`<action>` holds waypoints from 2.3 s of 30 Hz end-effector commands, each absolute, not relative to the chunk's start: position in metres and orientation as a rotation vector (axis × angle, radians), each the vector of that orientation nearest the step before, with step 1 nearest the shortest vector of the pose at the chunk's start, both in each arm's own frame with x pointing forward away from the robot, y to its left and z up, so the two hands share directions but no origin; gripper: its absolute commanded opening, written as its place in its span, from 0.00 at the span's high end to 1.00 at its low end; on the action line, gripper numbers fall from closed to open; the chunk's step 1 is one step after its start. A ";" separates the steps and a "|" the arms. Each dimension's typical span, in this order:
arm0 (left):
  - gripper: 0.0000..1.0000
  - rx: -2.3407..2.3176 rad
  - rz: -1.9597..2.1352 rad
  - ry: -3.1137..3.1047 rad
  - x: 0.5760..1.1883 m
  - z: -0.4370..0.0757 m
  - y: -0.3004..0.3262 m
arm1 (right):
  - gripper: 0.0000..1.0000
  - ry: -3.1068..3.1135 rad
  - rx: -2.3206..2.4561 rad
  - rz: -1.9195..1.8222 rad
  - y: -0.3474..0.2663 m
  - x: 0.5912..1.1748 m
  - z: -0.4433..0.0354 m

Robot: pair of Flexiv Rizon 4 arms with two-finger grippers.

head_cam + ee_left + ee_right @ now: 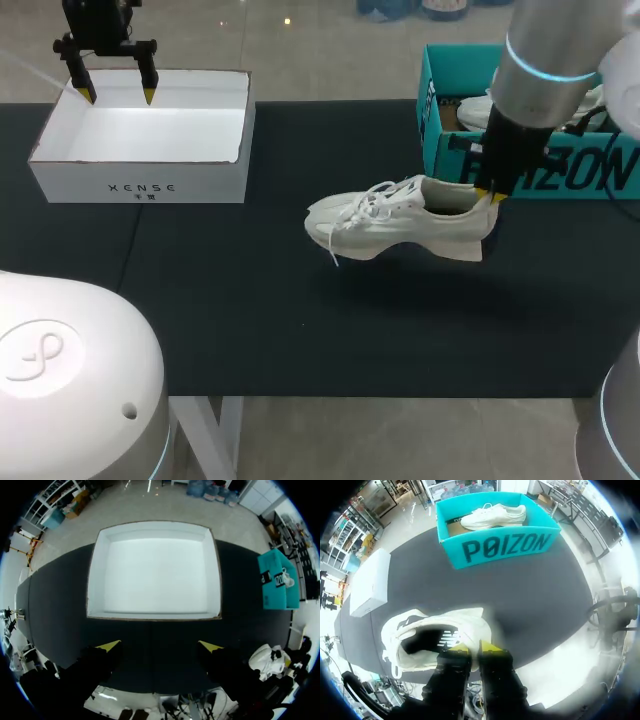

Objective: Take the shoe out of the shoebox, open the shoe tongue, remove and reinsert the insole, then place the shoe into the shoebox

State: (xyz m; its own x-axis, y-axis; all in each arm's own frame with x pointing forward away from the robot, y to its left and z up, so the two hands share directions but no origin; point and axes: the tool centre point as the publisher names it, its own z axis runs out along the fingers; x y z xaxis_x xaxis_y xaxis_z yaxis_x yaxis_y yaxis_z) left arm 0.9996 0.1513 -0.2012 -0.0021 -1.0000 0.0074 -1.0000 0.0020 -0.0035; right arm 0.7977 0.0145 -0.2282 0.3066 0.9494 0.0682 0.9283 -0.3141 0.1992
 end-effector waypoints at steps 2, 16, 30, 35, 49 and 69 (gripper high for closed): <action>0.00 2.221 0.012 -2.224 0.998 -0.201 0.151 | 1.00 1.736 2.435 0.249 0.039 0.801 -0.260; 0.00 2.221 0.012 -2.224 0.998 -0.201 0.151 | 1.00 1.885 2.472 0.276 0.063 0.804 -0.320; 0.00 2.221 0.012 -2.224 0.998 -0.201 0.151 | 1.00 1.987 2.408 0.346 0.069 0.814 -0.341; 0.00 2.221 0.012 -2.224 0.998 -0.201 0.151 | 0.76 1.979 2.413 0.304 0.068 0.810 -0.346; 0.00 2.221 0.012 -2.224 0.998 -0.201 0.151 | 0.00 2.377 2.003 0.339 0.052 0.801 -0.302; 0.00 2.221 0.012 -2.224 0.998 -0.201 0.151 | 0.00 2.740 1.499 0.201 0.046 0.787 -0.291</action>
State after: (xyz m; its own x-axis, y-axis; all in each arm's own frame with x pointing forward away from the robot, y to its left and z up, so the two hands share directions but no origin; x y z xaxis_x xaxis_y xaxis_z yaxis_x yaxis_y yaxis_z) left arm 0.9996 0.1512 -0.2012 -0.0022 -1.0000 0.0074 -1.0000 0.0022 -0.0035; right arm 0.7820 0.0424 -0.2909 -0.5428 0.8384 0.0500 0.8359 0.5334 0.1295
